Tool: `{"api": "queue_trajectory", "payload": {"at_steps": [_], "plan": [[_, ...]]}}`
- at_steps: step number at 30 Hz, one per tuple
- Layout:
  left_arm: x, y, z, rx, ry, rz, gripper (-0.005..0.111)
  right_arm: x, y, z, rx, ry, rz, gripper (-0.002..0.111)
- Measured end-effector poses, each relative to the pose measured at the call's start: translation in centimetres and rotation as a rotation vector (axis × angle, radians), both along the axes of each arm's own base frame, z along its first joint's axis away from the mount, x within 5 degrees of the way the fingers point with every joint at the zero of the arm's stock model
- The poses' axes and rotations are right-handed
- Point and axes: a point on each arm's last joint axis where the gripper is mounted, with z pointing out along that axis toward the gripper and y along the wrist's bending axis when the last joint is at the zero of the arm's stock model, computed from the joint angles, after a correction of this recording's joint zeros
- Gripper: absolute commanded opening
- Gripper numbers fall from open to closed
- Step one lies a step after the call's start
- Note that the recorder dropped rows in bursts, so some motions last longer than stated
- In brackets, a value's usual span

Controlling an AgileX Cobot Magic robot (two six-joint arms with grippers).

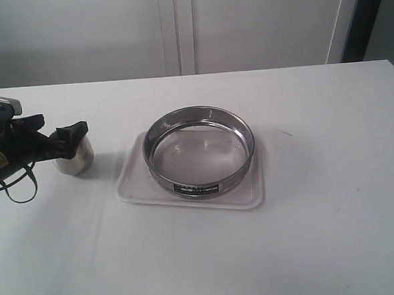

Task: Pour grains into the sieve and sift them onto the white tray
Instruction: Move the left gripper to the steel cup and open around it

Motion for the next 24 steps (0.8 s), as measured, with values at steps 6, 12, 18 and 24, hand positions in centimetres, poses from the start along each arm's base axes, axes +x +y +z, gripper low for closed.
{"api": "queue_trajectory", "payload": {"at_steps": [6,12,18,24], "plan": [[0.63,-0.08,-0.55,-0.002,-0.010,-0.009,0.105,0.00,0.00,0.00,0.000,0.000,0.000,0.000],[0.69,-0.14,-0.81,-0.014,-0.020,-0.014,0.105,0.00,0.00,0.00,0.000,0.000,0.000,0.000],[0.59,-0.34,-0.93,-0.007,-0.023,-0.040,0.105,0.00,0.00,0.00,0.000,0.000,0.000,0.000],[0.58,-0.33,-0.53,0.006,-0.016,-0.036,0.105,0.00,0.00,0.00,0.000,0.000,0.000,0.000]]}}
